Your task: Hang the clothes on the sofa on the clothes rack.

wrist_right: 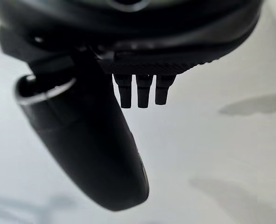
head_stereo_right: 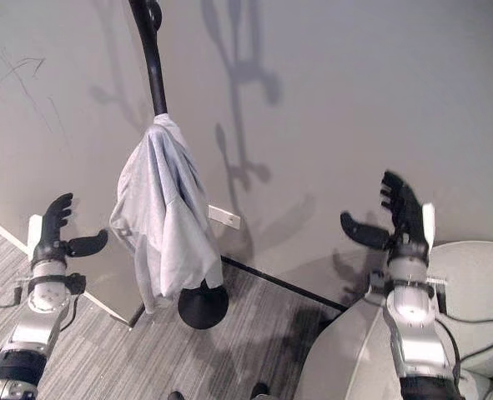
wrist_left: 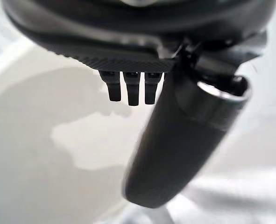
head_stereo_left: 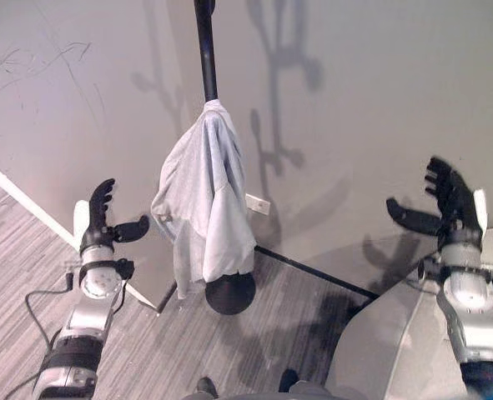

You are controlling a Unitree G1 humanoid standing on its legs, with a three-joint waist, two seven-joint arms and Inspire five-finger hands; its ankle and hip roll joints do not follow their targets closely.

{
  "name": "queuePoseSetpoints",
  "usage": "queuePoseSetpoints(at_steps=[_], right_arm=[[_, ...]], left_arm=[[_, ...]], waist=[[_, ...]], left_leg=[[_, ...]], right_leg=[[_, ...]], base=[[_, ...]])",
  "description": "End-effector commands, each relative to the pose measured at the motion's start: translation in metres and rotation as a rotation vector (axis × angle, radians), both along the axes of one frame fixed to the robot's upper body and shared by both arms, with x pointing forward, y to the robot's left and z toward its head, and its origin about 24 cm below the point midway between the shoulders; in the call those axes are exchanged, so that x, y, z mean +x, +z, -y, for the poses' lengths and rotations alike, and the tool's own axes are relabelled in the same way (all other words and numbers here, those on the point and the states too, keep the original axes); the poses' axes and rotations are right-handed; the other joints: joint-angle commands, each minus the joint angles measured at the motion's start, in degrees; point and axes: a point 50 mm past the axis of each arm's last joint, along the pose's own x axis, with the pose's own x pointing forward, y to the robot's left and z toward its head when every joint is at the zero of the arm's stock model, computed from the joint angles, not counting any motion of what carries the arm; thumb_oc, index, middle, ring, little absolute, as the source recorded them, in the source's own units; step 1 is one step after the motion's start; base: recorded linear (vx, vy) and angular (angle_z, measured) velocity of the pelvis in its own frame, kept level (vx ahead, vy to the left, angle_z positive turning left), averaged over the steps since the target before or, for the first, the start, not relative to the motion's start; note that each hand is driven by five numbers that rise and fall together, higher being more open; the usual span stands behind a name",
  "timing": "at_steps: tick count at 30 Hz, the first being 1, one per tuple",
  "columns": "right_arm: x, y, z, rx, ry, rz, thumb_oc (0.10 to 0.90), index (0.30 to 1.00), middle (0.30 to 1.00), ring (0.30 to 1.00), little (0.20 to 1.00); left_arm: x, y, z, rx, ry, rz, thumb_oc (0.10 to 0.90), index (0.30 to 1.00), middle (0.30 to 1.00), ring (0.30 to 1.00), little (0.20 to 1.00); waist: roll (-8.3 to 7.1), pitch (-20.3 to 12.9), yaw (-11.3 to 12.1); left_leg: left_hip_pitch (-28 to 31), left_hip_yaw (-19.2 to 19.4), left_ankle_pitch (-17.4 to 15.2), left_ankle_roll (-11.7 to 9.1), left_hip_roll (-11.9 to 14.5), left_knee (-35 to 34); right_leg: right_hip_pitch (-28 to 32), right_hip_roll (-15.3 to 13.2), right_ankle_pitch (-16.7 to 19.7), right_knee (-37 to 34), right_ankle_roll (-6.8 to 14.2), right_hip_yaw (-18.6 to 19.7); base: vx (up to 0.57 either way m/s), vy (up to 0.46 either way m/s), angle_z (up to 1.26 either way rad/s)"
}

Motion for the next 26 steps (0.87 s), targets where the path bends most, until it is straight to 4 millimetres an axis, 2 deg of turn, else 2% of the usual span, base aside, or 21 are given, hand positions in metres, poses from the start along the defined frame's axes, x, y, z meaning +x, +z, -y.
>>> queuePoseSetpoints(at_steps=[1,5,9,11,12,13,14,16,17,21,26], right_arm=[[0.002,0.017,0.001,0.000,0.015,0.117,0.800,0.900,0.900,0.900,0.900],[-0.013,-0.019,-0.008,0.106,0.035,0.002,0.800,0.900,0.900,0.900,0.900],[-0.019,-0.049,-0.022,0.165,0.082,-0.118,0.800,0.900,0.900,0.900,0.900],[-0.022,-0.062,-0.026,0.176,0.097,-0.178,0.800,0.900,0.900,0.900,0.900],[-0.025,-0.078,-0.031,0.178,0.111,-0.257,0.800,0.900,0.900,0.900,0.900],[-0.025,-0.079,-0.031,0.178,0.111,-0.257,0.800,0.900,0.900,0.900,0.900],[-0.029,-0.092,-0.035,0.181,0.115,-0.322,0.800,0.900,0.900,0.900,0.900],[-0.030,-0.103,-0.042,0.204,0.111,-0.362,0.800,0.900,0.900,0.900,0.900],[-0.030,-0.103,-0.041,0.203,0.111,-0.362,0.800,0.900,0.900,0.900,0.900],[-0.030,-0.118,-0.058,0.231,0.137,-0.416,0.800,0.900,0.900,0.900,0.900],[-0.026,-0.127,-0.076,0.239,0.170,-0.450,0.800,0.900,0.900,0.900,0.900]], left_arm=[[0.002,0.054,-0.017,0.008,0.020,0.292,0.800,0.900,0.900,0.900,0.900],[-0.014,0.045,-0.023,-0.068,0.064,0.319,0.800,0.900,0.900,0.900,0.900],[-0.025,0.023,-0.013,-0.320,0.064,0.357,0.800,0.900,0.900,0.900,0.900],[-0.028,0.010,-0.006,-0.353,0.047,0.297,0.800,0.900,0.900,0.900,0.900],[-0.030,-0.007,0.001,-0.291,-0.013,0.168,0.800,0.900,0.900,0.900,0.900],[-0.030,-0.007,0.001,-0.290,-0.013,0.168,0.800,0.900,0.900,0.900,0.900],[-0.036,-0.030,0.012,-0.318,-0.055,0.050,0.800,0.900,0.900,0.900,0.900],[-0.044,-0.055,0.024,-0.410,-0.067,-0.034,0.800,0.900,0.900,0.900,0.900],[-0.043,-0.055,0.024,-0.411,-0.068,-0.033,0.800,0.900,0.900,0.900,0.900],[-0.055,-0.094,0.053,-0.514,-0.130,-0.213,0.800,0.900,0.900,0.900,0.900],[-0.056,-0.115,0.081,-0.496,-0.248,-0.364,0.800,0.900,0.900,0.900,0.900]], waist=[[-1.67,-1.96,0.51],[-1.35,-1.61,0.51],[-0.98,-1.32,0.70],[-0.79,-1.21,0.70],[-0.53,-0.95,0.67],[-0.56,-0.97,0.66],[-0.30,-0.70,0.63],[-0.09,-0.51,0.54],[-0.07,-0.51,0.55],[0.23,-0.30,0.31],[0.37,-0.29,-0.02]], left_leg=[[6.49,2.53,-9.59,-1.87,0.49,0.52],[6.43,2.26,-9.56,-1.85,0.40,0.52],[6.57,2.00,-9.46,-1.80,0.28,0.52],[6.56,1.89,-9.44,-1.75,0.23,0.52],[6.59,1.84,-9.38,-1.74,0.15,0.52],[6.59,1.83,-9.38,-1.75,0.14,0.52],[6.58,1.84,-9.34,-1.66,0.09,0.52],[6.57,1.89,-9.28,-1.55,-0.01,0.52],[6.57,1.89,-9.29,-1.55,0.00,0.52],[6.57,1.89,-9.25,-1.34,-0.11,0.52],[6.69,1.98,-9.30,-1.25,-0.16,0.52]], right_leg=[[1.54,-5.20,-3.34,0.99,5.15,-2.12],[1.71,-5.32,-3.36,0.99,5.03,-2.46],[1.99,-5.41,-3.32,0.99,4.83,-2.59],[2.07,-5.43,-3.29,1.01,4.75,-2.65],[2.14,-5.53,-3.17,1.05,4.78,-2.75],[2.14,-5.54,-3.17,1.04,4.79,-2.76],[2.21,-5.65,-3.07,1.10,4.80,-2.90],[2.19,-5.69,-3.00,1.16,4.76,-2.76],[2.19,-5.69,-3.00,1.16,4.76,-2.75],[1.95,-5.74,-2.86,1.26,4.69,-2.46],[1.88,-5.69,-2.88,1.30,4.65,-2.16]], base=[[0.00,0.000,0.00],[0.00,0.001,0.02],[-0.01,0.006,0.06],[-0.01,0.016,0.12],[-0.01,0.019,0.10],[-0.01,0.033,0.06],[-0.01,0.026,0.03],[-0.01,0.016,0.01],[0.00,0.000,0.00],[0.00,0.000,0.00],[0.00,0.000,0.00]])
